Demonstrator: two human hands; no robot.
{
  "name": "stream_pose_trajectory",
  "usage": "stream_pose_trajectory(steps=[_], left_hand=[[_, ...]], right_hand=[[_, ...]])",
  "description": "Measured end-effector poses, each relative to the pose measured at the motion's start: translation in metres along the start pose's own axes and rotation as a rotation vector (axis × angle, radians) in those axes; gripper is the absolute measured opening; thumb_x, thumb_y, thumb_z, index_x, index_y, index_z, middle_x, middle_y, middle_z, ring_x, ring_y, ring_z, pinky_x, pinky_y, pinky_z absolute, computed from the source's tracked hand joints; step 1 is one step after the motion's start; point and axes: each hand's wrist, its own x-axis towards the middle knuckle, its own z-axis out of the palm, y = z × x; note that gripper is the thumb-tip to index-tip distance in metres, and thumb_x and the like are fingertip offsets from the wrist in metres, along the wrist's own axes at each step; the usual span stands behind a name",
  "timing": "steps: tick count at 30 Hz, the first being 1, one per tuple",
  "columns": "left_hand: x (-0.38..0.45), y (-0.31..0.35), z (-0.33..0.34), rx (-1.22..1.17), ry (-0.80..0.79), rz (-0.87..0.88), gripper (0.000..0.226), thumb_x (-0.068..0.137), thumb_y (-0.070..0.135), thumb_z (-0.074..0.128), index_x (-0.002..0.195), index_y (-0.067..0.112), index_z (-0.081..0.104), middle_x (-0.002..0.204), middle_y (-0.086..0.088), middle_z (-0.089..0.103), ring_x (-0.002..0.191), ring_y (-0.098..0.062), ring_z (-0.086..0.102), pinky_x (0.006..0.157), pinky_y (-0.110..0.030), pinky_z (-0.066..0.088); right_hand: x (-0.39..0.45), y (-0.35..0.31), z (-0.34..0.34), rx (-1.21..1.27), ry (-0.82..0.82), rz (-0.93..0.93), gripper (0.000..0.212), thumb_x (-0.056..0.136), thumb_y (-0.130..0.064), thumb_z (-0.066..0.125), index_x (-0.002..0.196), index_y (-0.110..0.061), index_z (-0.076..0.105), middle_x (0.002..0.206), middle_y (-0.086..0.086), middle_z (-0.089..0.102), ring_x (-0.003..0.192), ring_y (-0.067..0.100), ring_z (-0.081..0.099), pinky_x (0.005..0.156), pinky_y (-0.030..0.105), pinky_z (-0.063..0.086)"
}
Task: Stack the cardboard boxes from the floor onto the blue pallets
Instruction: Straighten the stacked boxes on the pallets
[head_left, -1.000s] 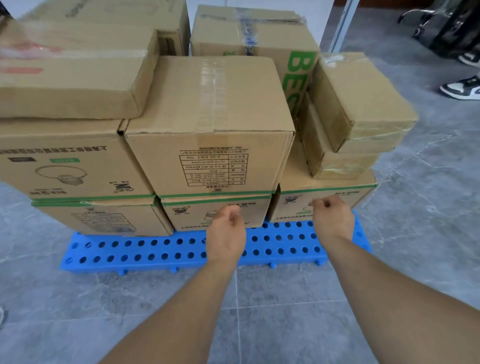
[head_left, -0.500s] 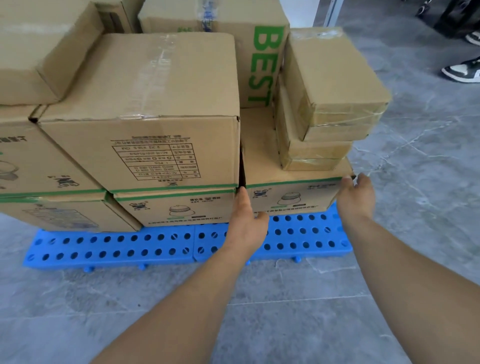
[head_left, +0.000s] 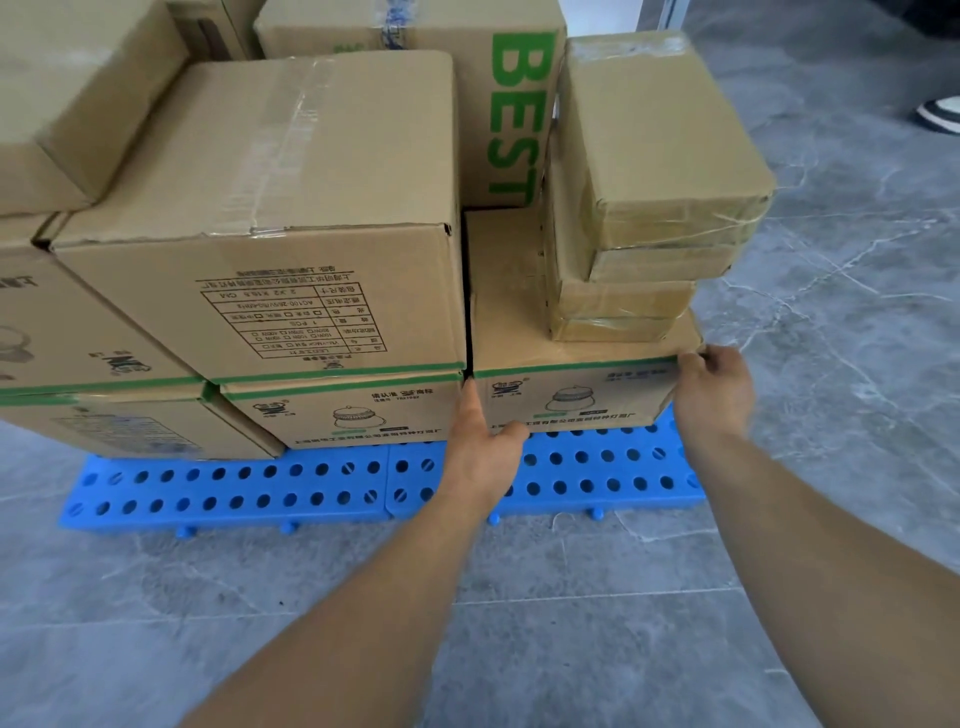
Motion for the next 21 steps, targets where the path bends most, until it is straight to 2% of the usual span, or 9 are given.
stream_pose_trajectory(steps=[1, 2, 5, 8, 11, 12, 14, 17, 21], left_hand=[[-0.001, -0.001, 0.000, -0.009, 0.009, 0.006, 0.079, 0.089, 0.012, 0.052, 0.150, 0.030, 0.005, 0.157, 0.008, 0.012, 0.108, 0.018, 0.037, 0.063, 0.007, 0.035], [-0.002, -0.002, 0.001, -0.013, 0.019, 0.018, 0.079, 0.089, 0.011, 0.052, 0.150, 0.029, 0.005, 0.157, 0.007, 0.012, 0.119, 0.014, 0.035, 0.081, 0.002, 0.035], [-0.011, 0.001, 0.004, -0.027, 0.038, 0.031, 0.076, 0.091, 0.010, 0.049, 0.150, 0.026, 0.003, 0.157, 0.005, 0.011, 0.141, -0.012, 0.022, 0.110, -0.026, 0.021], [-0.016, 0.005, 0.005, -0.031, 0.065, 0.041, 0.072, 0.095, 0.010, 0.044, 0.150, 0.026, 0.001, 0.157, 0.007, 0.009, 0.117, -0.006, 0.049, 0.100, -0.020, 0.031], [-0.016, 0.006, 0.001, -0.048, 0.070, 0.030, 0.068, 0.096, 0.008, 0.041, 0.150, 0.025, 0.002, 0.157, 0.007, 0.011, 0.117, 0.001, 0.043, 0.080, -0.010, 0.026], [-0.016, 0.006, -0.001, -0.036, 0.063, 0.038, 0.068, 0.096, 0.007, 0.041, 0.150, 0.025, 0.003, 0.157, 0.006, 0.011, 0.120, -0.001, 0.044, 0.096, -0.016, 0.042], [-0.015, 0.004, -0.006, -0.034, 0.045, 0.051, 0.068, 0.095, 0.006, 0.042, 0.150, 0.026, 0.005, 0.158, 0.004, 0.011, 0.137, -0.012, 0.030, 0.113, -0.027, 0.024], [-0.014, 0.002, -0.010, -0.027, 0.045, 0.055, 0.067, 0.095, 0.007, 0.042, 0.150, 0.027, 0.009, 0.157, 0.003, 0.014, 0.143, -0.015, 0.018, 0.117, -0.041, 0.017], [-0.017, 0.002, -0.016, -0.067, 0.044, 0.069, 0.066, 0.093, 0.001, 0.041, 0.150, 0.023, 0.015, 0.155, 0.004, 0.022, 0.141, -0.013, 0.024, 0.117, -0.037, 0.018]], right_hand=[[-0.001, 0.000, -0.001, -0.003, 0.000, -0.001, 0.013, 0.089, -0.022, 0.044, 0.096, -0.016, 0.052, 0.071, -0.004, 0.052, 0.059, 0.013, 0.046, 0.055, 0.027, 0.034], [-0.003, 0.000, -0.002, -0.002, -0.001, -0.001, 0.012, 0.089, -0.022, 0.045, 0.096, -0.016, 0.053, 0.071, -0.005, 0.051, 0.060, 0.013, 0.047, 0.054, 0.027, 0.033], [-0.007, 0.000, -0.004, -0.010, -0.009, 0.001, 0.014, 0.090, -0.023, 0.045, 0.098, -0.015, 0.053, 0.071, -0.003, 0.052, 0.059, 0.015, 0.047, 0.053, 0.027, 0.033], [-0.010, -0.003, -0.003, -0.029, -0.021, -0.002, 0.018, 0.092, -0.026, 0.044, 0.101, -0.015, 0.054, 0.075, 0.000, 0.054, 0.066, 0.020, 0.049, 0.061, 0.032, 0.037], [-0.012, -0.006, -0.001, -0.042, -0.027, -0.003, 0.020, 0.094, -0.027, 0.043, 0.104, -0.015, 0.054, 0.086, 0.004, 0.057, 0.074, 0.023, 0.052, 0.065, 0.033, 0.039], [-0.013, -0.006, -0.001, -0.046, -0.026, -0.002, 0.020, 0.094, -0.027, 0.043, 0.105, -0.014, 0.054, 0.087, 0.005, 0.058, 0.075, 0.023, 0.052, 0.065, 0.033, 0.039], [-0.014, -0.006, 0.000, -0.049, -0.020, 0.001, 0.021, 0.094, -0.026, 0.043, 0.107, -0.013, 0.054, 0.088, 0.006, 0.058, 0.075, 0.024, 0.052, 0.065, 0.034, 0.039], [-0.015, -0.007, 0.002, -0.060, -0.012, 0.011, 0.023, 0.094, -0.025, 0.042, 0.108, -0.011, 0.054, 0.088, 0.007, 0.057, 0.074, 0.024, 0.051, 0.065, 0.034, 0.039], [-0.017, -0.008, 0.001, -0.082, -0.008, 0.021, 0.024, 0.094, -0.026, 0.042, 0.110, -0.011, 0.053, 0.089, 0.007, 0.057, 0.076, 0.025, 0.051, 0.066, 0.034, 0.039]])
